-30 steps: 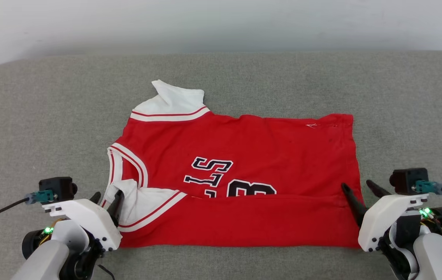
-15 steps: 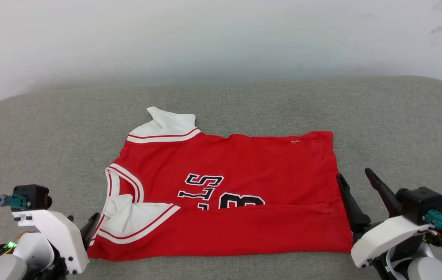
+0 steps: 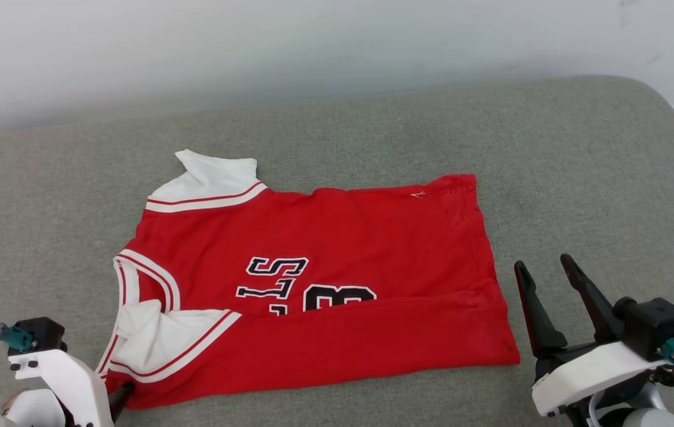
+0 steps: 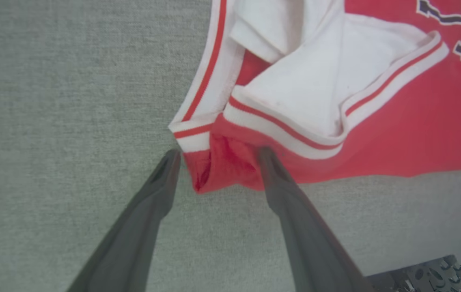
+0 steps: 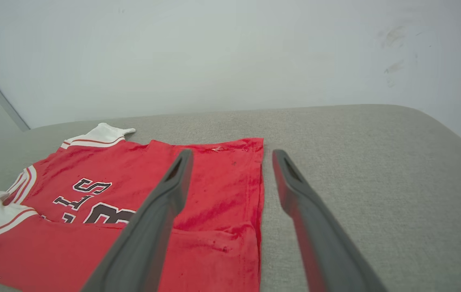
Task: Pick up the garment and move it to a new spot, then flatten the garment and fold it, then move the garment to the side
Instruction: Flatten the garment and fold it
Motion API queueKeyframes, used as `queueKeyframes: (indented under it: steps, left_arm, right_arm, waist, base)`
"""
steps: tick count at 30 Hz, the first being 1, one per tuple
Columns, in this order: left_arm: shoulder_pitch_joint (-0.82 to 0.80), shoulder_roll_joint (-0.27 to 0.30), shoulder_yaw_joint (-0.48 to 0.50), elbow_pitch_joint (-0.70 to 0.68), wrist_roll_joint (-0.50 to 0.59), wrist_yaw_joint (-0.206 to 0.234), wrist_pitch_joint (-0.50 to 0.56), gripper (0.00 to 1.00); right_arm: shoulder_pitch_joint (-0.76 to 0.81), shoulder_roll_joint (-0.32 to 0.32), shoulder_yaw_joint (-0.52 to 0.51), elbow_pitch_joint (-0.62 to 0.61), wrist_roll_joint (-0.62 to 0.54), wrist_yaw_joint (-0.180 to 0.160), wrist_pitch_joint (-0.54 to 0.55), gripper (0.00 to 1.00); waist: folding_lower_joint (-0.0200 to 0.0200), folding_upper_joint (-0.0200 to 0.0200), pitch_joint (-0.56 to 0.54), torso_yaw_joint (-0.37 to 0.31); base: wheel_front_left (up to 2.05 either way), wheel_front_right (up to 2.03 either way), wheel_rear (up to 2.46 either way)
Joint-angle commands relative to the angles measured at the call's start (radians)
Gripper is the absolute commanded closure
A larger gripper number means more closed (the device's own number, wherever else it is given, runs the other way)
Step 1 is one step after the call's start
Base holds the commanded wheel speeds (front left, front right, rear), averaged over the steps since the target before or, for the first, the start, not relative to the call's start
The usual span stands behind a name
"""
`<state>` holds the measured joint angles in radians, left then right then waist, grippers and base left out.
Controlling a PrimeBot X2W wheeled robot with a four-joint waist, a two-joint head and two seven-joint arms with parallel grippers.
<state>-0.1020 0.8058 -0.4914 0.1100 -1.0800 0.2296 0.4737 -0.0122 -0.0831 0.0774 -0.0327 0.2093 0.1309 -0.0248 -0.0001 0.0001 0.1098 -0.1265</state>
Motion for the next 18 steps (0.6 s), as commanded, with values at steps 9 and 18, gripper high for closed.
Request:
queueKeyframes:
  steps: [9,18]
  left_arm:
    - [-0.043,-0.105,-0.027,0.130,-0.062,-0.100,0.017,1.00]
    - [-0.075,-0.137,-0.015,0.203,-0.043,-0.167,-0.074,1.00]
  right_arm:
    - [-0.021,0.014,-0.015,-0.016,0.029,0.000,0.019,0.00]
    - [0.002,-0.024,-0.098,-0.040,0.073,0.000,0.108,0.00]
  waist:
    - [0.0001,-0.0001,0.066,-0.039]
    - [0.0001,-0.0001,0.040,-0.002]
  base:
    - [0.00,0.00,0.00]
    - [0.00,0.00,0.00]
